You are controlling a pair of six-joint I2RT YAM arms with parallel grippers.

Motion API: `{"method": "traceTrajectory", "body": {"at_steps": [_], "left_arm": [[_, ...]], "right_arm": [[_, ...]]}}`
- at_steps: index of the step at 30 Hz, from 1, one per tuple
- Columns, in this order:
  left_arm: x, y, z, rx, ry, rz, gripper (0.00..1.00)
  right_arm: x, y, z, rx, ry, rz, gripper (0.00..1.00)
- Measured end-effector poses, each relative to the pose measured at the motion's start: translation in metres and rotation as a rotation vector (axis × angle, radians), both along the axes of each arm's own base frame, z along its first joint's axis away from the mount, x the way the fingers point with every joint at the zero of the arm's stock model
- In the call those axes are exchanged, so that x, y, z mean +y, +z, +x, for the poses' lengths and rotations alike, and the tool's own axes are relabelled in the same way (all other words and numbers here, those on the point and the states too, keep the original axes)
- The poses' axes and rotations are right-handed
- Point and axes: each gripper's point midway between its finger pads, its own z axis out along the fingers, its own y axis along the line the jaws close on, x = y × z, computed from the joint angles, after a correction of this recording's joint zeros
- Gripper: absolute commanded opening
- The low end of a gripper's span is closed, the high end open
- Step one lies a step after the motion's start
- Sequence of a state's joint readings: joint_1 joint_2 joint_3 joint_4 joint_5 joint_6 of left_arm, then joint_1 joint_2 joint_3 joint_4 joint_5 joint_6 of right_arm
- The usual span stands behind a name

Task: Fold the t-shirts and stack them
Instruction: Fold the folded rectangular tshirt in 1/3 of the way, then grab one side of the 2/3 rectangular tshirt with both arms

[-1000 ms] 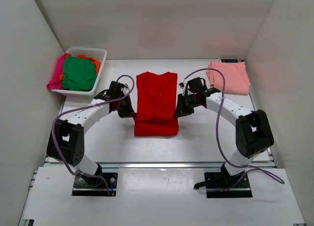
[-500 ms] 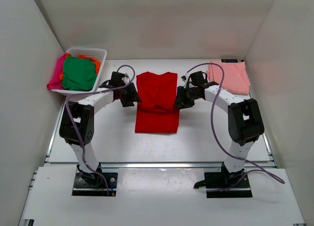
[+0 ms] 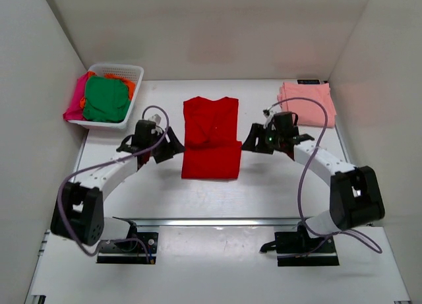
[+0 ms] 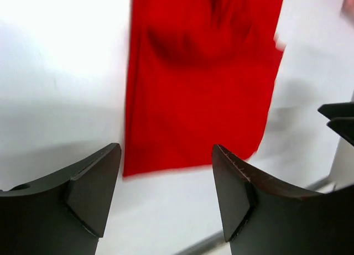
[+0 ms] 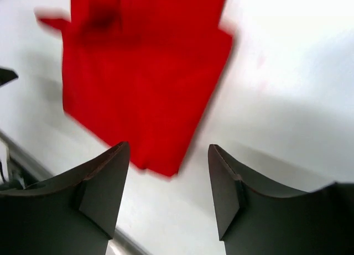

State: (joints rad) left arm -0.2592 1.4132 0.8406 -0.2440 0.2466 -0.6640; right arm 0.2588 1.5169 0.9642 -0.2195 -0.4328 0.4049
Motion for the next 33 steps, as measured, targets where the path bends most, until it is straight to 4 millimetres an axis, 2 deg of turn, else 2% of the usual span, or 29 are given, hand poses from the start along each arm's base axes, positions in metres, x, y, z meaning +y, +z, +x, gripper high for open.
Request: {"method": "traceTrajectory", "body": {"at_steps": [3, 6, 9, 12, 16, 23, 27, 29, 30, 31, 33], "left_arm": [[-0.01, -0.016, -0.046, 0.011, -0.038, 0.004, 0.77], [-0.007, -0.045, -0.085, 0.048, -0.026, 0.033, 0.76], [0.004, -0.066, -0.101, 0.058, 0.03, 0.066, 0.76], [0.014, -0.073, -0.097, 0.041, 0.095, 0.091, 0.75], [0.016, -0.074, -0.083, 0.007, 0.141, 0.099, 0.75], [-0.006, -0.073, -0.065, -0.009, 0.135, 0.063, 0.7], [-0.022, -0.074, -0.065, 0.003, 0.108, 0.044, 0.65], [-0.028, -0.074, -0.068, 0.012, 0.101, 0.029, 0.41], [-0.032, -0.075, -0.069, 0.015, 0.095, 0.025, 0.16], [-0.034, -0.076, -0.071, 0.024, 0.093, 0.019, 0.0], [-0.037, -0.08, -0.075, 0.042, 0.085, 0.019, 0.0]], "right_arm": [[0.011, -0.021, -0.051, 0.047, 0.032, 0.003, 0.56], [0.021, -0.051, -0.096, 0.113, 0.058, -0.007, 0.56], [0.02, -0.079, -0.125, 0.18, 0.035, -0.022, 0.56], [0.025, -0.077, -0.119, 0.155, 0.009, 0.005, 0.55], [0.03, -0.076, -0.109, 0.132, -0.017, 0.026, 0.53], [0.037, -0.079, -0.105, 0.136, -0.021, 0.047, 0.5], [0.042, -0.081, -0.106, 0.139, -0.015, 0.055, 0.39], [0.045, -0.084, -0.107, 0.148, -0.007, 0.056, 0.28], [0.047, -0.085, -0.108, 0.148, -0.002, 0.056, 0.15], [0.048, -0.087, -0.109, 0.153, 0.004, 0.053, 0.01], [0.048, -0.092, -0.111, 0.163, 0.013, 0.044, 0.0]]}}
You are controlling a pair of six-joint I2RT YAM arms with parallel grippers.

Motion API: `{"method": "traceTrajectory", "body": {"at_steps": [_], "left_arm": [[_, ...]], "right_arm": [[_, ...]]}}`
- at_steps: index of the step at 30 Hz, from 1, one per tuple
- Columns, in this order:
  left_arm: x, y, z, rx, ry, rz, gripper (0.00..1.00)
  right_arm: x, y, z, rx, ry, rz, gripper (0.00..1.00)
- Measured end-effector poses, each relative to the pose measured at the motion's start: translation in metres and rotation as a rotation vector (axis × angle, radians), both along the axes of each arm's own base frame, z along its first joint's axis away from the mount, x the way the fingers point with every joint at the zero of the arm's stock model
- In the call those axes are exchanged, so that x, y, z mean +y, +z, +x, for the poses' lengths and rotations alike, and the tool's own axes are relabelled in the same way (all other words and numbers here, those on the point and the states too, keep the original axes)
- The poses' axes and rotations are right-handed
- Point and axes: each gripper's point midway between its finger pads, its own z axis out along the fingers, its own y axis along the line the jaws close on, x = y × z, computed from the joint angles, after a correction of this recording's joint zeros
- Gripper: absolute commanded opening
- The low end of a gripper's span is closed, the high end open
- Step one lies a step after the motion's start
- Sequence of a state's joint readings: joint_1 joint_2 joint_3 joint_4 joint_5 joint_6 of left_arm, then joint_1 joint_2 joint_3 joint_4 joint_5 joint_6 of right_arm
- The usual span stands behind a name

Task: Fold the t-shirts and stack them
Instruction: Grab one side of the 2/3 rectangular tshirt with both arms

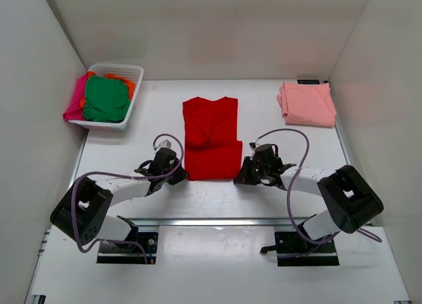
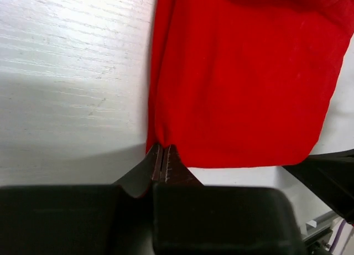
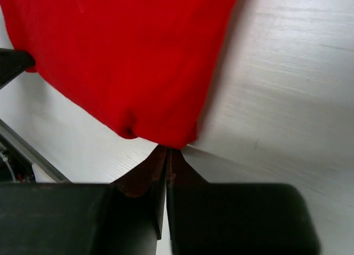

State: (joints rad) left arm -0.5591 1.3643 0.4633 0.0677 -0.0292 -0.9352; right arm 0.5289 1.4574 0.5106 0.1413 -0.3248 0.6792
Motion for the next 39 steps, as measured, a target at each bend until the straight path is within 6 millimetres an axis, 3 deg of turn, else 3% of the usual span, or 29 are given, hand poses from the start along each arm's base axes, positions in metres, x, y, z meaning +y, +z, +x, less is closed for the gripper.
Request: {"method": "traceTrajectory", "body": {"at_steps": [7, 12, 13, 15, 18, 21, 24, 30, 32, 35, 36, 39], "left_arm": [[0.008, 0.01, -0.014, 0.01, -0.025, 0.019, 0.0], [0.021, 0.037, -0.039, -0.051, -0.042, -0.025, 0.0], [0.023, 0.039, -0.044, -0.056, -0.041, -0.037, 0.0], [0.029, 0.035, -0.055, -0.054, -0.037, -0.056, 0.0], [0.037, 0.018, -0.072, -0.004, -0.029, -0.053, 0.0], [0.042, 0.005, -0.083, 0.046, -0.026, -0.036, 0.0], [0.043, 0.005, -0.085, 0.05, -0.024, -0.037, 0.0], [0.043, 0.011, -0.085, 0.027, -0.018, -0.054, 0.0], [0.044, 0.011, -0.085, 0.023, -0.013, -0.059, 0.0], [0.046, 0.01, -0.086, 0.027, -0.005, -0.059, 0.0], [0.047, 0.01, -0.087, 0.028, -0.003, -0.058, 0.0], [0.05, 0.009, -0.087, 0.031, 0.007, -0.054, 0.0]], "right_arm": [[-0.006, 0.003, -0.012, 0.02, 0.074, -0.039, 0.0], [-0.013, 0.029, -0.027, -0.021, 0.123, -0.021, 0.01], [-0.014, 0.035, -0.03, -0.033, 0.126, -0.007, 0.04], [-0.014, 0.039, -0.036, -0.043, 0.126, 0.016, 0.21], [-0.014, 0.031, -0.05, -0.013, 0.117, 0.042, 0.36], [-0.008, 0.017, -0.075, 0.037, 0.144, 0.044, 0.39], [-0.003, 0.01, -0.088, 0.066, 0.156, 0.061, 0.42], [0.009, 0.013, -0.077, 0.051, 0.13, 0.119, 0.52], [0.017, 0.014, -0.072, 0.047, 0.139, 0.129, 0.5], [0.029, 0.012, -0.068, 0.054, 0.16, 0.125, 0.18], [0.032, 0.01, -0.069, 0.061, 0.171, 0.119, 0.01], [0.037, 0.005, -0.075, 0.082, 0.189, 0.104, 0.0]]}}
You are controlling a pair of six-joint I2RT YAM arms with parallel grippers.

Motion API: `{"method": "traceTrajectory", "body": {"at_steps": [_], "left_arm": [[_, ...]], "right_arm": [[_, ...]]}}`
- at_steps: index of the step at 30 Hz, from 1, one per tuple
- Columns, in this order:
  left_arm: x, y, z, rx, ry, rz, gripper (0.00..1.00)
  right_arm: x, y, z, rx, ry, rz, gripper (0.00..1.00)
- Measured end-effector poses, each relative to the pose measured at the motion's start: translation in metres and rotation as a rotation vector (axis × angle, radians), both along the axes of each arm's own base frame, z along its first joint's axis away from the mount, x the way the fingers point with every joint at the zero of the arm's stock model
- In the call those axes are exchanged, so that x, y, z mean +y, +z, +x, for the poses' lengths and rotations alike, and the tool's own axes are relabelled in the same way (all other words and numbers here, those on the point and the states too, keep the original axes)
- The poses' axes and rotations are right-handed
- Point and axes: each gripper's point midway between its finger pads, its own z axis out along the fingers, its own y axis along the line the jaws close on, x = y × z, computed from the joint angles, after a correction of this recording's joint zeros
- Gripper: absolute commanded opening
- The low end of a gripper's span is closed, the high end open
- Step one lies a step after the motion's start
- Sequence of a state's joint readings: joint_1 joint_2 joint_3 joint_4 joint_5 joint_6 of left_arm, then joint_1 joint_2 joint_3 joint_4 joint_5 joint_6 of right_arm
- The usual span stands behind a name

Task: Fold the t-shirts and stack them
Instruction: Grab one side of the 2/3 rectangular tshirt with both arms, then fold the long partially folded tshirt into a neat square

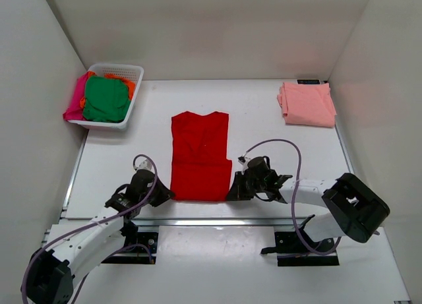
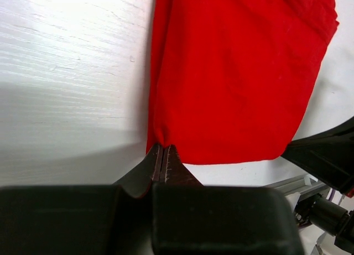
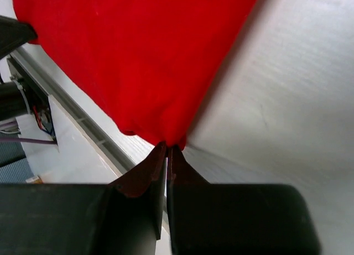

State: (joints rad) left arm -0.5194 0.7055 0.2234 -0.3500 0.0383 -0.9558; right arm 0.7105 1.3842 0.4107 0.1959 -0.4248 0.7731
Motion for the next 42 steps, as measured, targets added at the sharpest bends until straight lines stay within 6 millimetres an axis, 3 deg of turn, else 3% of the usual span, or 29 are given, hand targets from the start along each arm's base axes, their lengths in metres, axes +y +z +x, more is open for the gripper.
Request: {"method": "traceTrajectory", "body": {"at_steps": [4, 10, 12, 13, 15, 22, 27, 32, 35, 37, 42], "left_arm": [[0.005, -0.002, -0.003, 0.013, 0.005, 0.013, 0.0], [0.003, 0.001, -0.008, 0.015, -0.017, -0.003, 0.0], [0.0, 0.005, -0.009, 0.003, -0.028, -0.023, 0.0], [0.0, 0.006, -0.009, -0.001, -0.029, -0.025, 0.0], [0.001, 0.006, -0.012, 0.003, -0.029, -0.024, 0.0], [0.002, 0.004, -0.017, 0.021, -0.039, -0.019, 0.0], [0.001, 0.003, -0.019, 0.021, -0.046, -0.026, 0.0], [0.003, 0.001, -0.022, 0.018, -0.044, -0.028, 0.0], [0.003, 0.002, -0.023, 0.017, -0.044, -0.029, 0.0], [0.003, 0.001, -0.023, 0.019, -0.043, -0.028, 0.0], [0.005, 0.0, -0.024, 0.024, -0.041, -0.022, 0.0]], "right_arm": [[-0.007, 0.002, -0.005, 0.004, 0.007, -0.021, 0.0], [-0.033, 0.034, 0.016, -0.087, -0.041, 0.022, 0.01], [-0.04, 0.037, 0.018, -0.095, -0.044, 0.026, 0.17], [-0.043, 0.036, 0.017, -0.091, -0.044, 0.018, 0.31], [-0.045, 0.033, 0.012, -0.077, -0.046, 0.009, 0.4], [-0.04, 0.015, -0.026, -0.005, -0.034, 0.018, 0.45], [-0.034, 0.008, -0.032, 0.031, -0.045, 0.025, 0.46], [-0.02, 0.007, -0.024, 0.04, -0.043, 0.042, 0.42], [-0.011, 0.006, -0.017, 0.04, -0.032, 0.035, 0.13], [-0.006, 0.006, -0.013, 0.04, -0.024, 0.028, 0.0], [0.005, 0.012, -0.013, 0.019, 0.008, 0.007, 0.0]]}}
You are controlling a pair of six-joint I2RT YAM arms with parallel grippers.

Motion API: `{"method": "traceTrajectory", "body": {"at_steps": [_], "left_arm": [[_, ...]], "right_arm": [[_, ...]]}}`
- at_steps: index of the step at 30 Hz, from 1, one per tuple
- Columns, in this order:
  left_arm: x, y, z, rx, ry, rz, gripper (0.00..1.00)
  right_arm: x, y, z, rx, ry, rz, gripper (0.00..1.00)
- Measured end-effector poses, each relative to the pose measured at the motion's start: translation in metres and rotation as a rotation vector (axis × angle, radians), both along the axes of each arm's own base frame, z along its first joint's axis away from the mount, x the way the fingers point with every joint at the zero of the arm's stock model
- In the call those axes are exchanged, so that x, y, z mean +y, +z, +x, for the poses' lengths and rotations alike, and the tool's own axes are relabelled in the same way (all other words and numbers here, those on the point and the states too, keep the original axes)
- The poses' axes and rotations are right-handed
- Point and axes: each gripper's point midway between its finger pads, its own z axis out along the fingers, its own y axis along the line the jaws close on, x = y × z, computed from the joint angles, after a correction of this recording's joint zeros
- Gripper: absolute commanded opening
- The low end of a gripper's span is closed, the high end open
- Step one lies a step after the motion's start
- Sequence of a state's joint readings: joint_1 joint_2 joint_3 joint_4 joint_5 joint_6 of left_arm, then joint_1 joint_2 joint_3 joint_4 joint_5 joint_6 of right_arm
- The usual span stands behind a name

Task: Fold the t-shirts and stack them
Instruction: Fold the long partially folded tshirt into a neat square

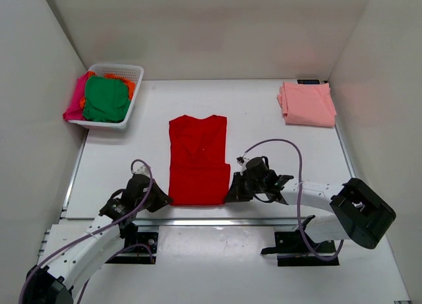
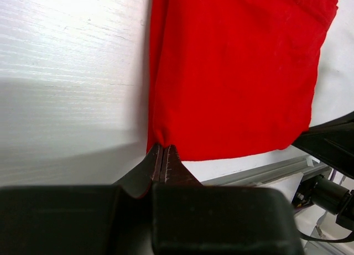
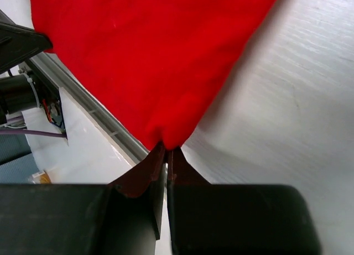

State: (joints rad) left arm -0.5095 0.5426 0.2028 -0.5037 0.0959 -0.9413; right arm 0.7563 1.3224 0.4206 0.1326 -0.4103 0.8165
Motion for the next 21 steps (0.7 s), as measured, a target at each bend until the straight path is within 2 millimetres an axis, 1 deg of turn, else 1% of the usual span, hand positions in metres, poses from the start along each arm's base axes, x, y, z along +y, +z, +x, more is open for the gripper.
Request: {"method": "traceTrajectory", "body": {"at_steps": [2, 4, 7, 9, 11, 15, 21], "left_arm": [[0.002, 0.001, 0.0, 0.004, 0.004, 0.008, 0.0], [0.001, 0.009, 0.003, -0.003, 0.007, 0.009, 0.0], [-0.001, 0.029, 0.014, -0.028, 0.009, 0.008, 0.0], [-0.003, 0.043, 0.025, -0.05, 0.015, 0.005, 0.0], [-0.003, 0.057, 0.038, -0.07, 0.026, 0.006, 0.0], [-0.003, 0.082, 0.066, -0.11, 0.045, 0.015, 0.0], [0.004, 0.125, 0.12, -0.19, 0.093, 0.019, 0.0]], "right_arm": [[0.0, 0.003, 0.0, -0.005, 0.007, -0.016, 0.0], [-0.001, 0.008, 0.002, -0.01, 0.015, -0.031, 0.0], [-0.003, 0.02, 0.011, -0.025, 0.022, -0.036, 0.0], [-0.005, 0.029, 0.022, -0.037, 0.021, -0.035, 0.0], [-0.007, 0.042, 0.037, -0.054, 0.019, -0.027, 0.0], [-0.006, 0.069, 0.074, -0.095, 0.031, -0.022, 0.0], [-0.004, 0.101, 0.131, -0.155, 0.065, -0.042, 0.0]]}}
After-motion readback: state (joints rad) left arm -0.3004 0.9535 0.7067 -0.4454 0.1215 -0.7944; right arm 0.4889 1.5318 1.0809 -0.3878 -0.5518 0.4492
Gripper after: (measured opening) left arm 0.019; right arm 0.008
